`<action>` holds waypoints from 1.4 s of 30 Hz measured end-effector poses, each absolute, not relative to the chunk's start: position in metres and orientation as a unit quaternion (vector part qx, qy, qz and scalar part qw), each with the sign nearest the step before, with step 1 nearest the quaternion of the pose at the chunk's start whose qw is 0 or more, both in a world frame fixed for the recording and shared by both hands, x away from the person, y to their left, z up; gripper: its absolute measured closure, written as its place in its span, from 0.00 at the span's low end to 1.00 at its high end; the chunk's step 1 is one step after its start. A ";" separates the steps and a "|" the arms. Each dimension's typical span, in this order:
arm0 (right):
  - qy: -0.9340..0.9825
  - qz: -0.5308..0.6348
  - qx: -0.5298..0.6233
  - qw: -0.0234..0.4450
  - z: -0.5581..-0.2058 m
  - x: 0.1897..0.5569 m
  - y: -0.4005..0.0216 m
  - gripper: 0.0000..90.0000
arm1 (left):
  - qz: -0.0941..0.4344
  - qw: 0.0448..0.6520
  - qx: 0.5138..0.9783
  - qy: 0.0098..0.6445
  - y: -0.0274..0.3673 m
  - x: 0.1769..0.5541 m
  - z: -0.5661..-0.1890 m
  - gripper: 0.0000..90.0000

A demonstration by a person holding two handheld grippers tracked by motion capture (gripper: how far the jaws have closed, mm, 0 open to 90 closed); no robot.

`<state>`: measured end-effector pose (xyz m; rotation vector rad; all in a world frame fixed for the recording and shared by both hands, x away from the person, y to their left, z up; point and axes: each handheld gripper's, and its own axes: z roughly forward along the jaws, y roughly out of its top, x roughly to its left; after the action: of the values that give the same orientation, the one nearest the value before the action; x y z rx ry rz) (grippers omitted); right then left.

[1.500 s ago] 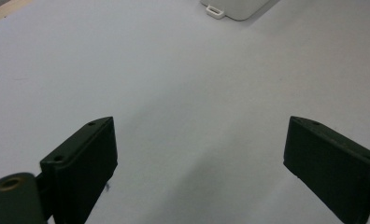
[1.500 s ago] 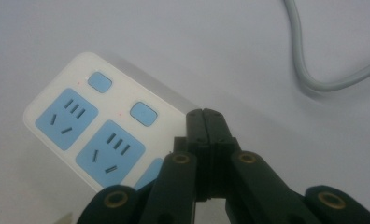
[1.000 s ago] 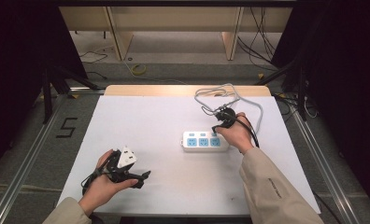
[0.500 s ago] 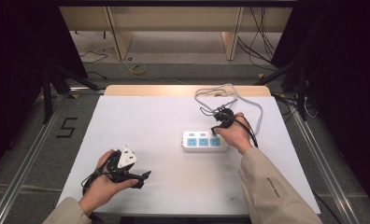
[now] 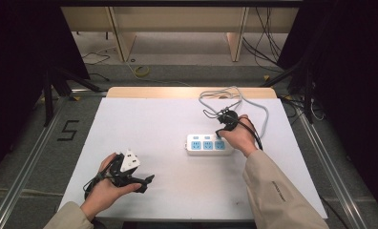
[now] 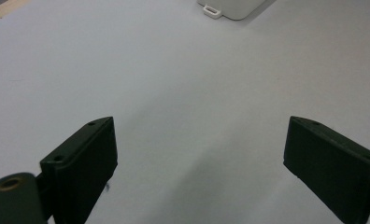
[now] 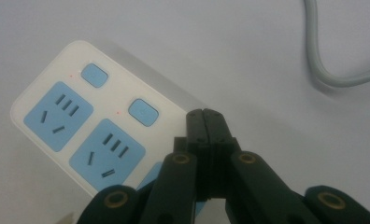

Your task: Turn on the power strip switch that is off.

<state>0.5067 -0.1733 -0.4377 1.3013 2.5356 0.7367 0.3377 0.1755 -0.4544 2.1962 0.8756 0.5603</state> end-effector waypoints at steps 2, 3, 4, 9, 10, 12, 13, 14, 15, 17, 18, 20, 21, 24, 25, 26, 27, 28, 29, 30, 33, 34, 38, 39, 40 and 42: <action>0.857 0.247 0.441 0.097 -0.438 0.507 -0.173 1.00 | 0.216 0.349 0.847 0.337 0.175 0.338 -0.454 0.11; 0.858 0.247 0.440 0.097 -0.437 0.507 -0.173 1.00 | 0.216 0.349 0.847 0.337 0.175 0.338 -0.454 0.11; 0.857 0.247 0.442 0.096 -0.437 0.507 -0.173 1.00 | 0.216 0.349 0.847 0.337 0.175 0.338 -0.454 0.11; 0.857 0.242 0.443 0.097 -0.437 0.508 -0.172 1.00 | 0.217 0.349 0.847 0.337 0.175 0.338 -0.454 0.11; 0.857 0.242 0.444 0.096 -0.437 0.508 -0.171 1.00 | 0.217 0.349 0.847 0.337 0.175 0.338 -0.454 0.11; 0.857 0.241 0.445 0.096 -0.437 0.508 -0.171 1.00 | 0.216 0.349 0.847 0.337 0.175 0.338 -0.454 0.11; 0.858 0.239 0.445 0.096 -0.437 0.508 -0.171 1.00 | 0.216 0.349 0.847 0.337 0.175 0.338 -0.454 0.11; 0.859 0.237 0.445 0.096 -0.437 0.508 -0.171 1.00 | 0.216 0.349 0.848 0.337 0.175 0.338 -0.454 0.11; 0.860 0.235 0.443 0.096 -0.437 0.509 -0.170 1.00 | 0.216 0.349 0.848 0.337 0.175 0.338 -0.454 0.11; 0.861 0.231 0.443 0.098 -0.437 0.509 -0.169 1.00 | 0.216 0.349 0.847 0.337 0.175 0.338 -0.454 0.11; 0.861 0.230 0.443 0.099 -0.437 0.509 -0.169 1.00 | 0.217 0.349 0.847 0.337 0.175 0.338 -0.454 0.11; 0.861 0.227 0.444 0.100 -0.436 0.508 -0.168 1.00 | 0.217 0.349 0.847 0.336 0.175 0.337 -0.454 0.11; 0.862 0.226 0.444 0.098 -0.436 0.508 -0.168 1.00 | 0.217 0.349 0.847 0.336 0.175 0.337 -0.454 0.11; 0.864 0.222 0.442 0.097 -0.436 0.508 -0.167 1.00 | 0.217 0.349 0.847 0.336 0.175 0.337 -0.454 0.11; 0.864 0.220 0.442 0.097 -0.436 0.508 -0.167 1.00 | 0.217 0.349 0.847 0.336 0.175 0.337 -0.454 0.11; 0.865 0.218 0.442 0.098 -0.436 0.508 -0.166 1.00 | 0.217 0.349 0.847 0.336 0.175 0.337 -0.454 0.11; 0.865 0.216 0.442 0.099 -0.436 0.508 -0.166 1.00 | 0.218 0.349 0.847 0.336 0.175 0.337 -0.454 0.11; 0.865 0.215 0.442 0.099 -0.436 0.508 -0.165 1.00 | 0.218 0.349 0.847 0.336 0.175 0.337 -0.454 0.11; 0.866 0.214 0.441 0.100 -0.436 0.508 -0.165 1.00 | 0.218 0.349 0.847 0.336 0.175 0.337 -0.454 0.11; 0.867 0.212 0.440 0.102 -0.436 0.508 -0.165 1.00 | 0.218 0.349 0.847 0.336 0.175 0.337 -0.454 0.11; 0.867 0.208 0.441 0.101 -0.435 0.507 -0.163 1.00 | 0.217 0.349 0.847 0.336 0.175 0.337 -0.454 0.11; 0.867 0.207 0.441 0.101 -0.435 0.507 -0.163 1.00 | 0.217 0.350 0.847 0.336 0.174 0.337 -0.454 0.11; 0.864 0.210 0.446 0.098 -0.436 0.507 -0.164 1.00 | 0.218 0.349 0.847 0.336 0.174 0.337 -0.454 0.11; 0.865 0.209 0.446 0.098 -0.436 0.507 -0.163 1.00 | 0.218 0.349 0.847 0.336 0.174 0.337 -0.454 0.11; 0.864 0.207 0.447 0.100 -0.436 0.507 -0.163 1.00 | 0.218 0.349 0.847 0.336 0.174 0.337 -0.454 0.11; 0.865 0.206 0.446 0.102 -0.436 0.507 -0.162 1.00 | 0.218 0.349 0.847 0.336 0.174 0.337 -0.454 0.11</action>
<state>0.5069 -0.1622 -0.4360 1.3165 2.5549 0.6068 0.3370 0.1741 -0.4543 2.1957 0.8713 0.5639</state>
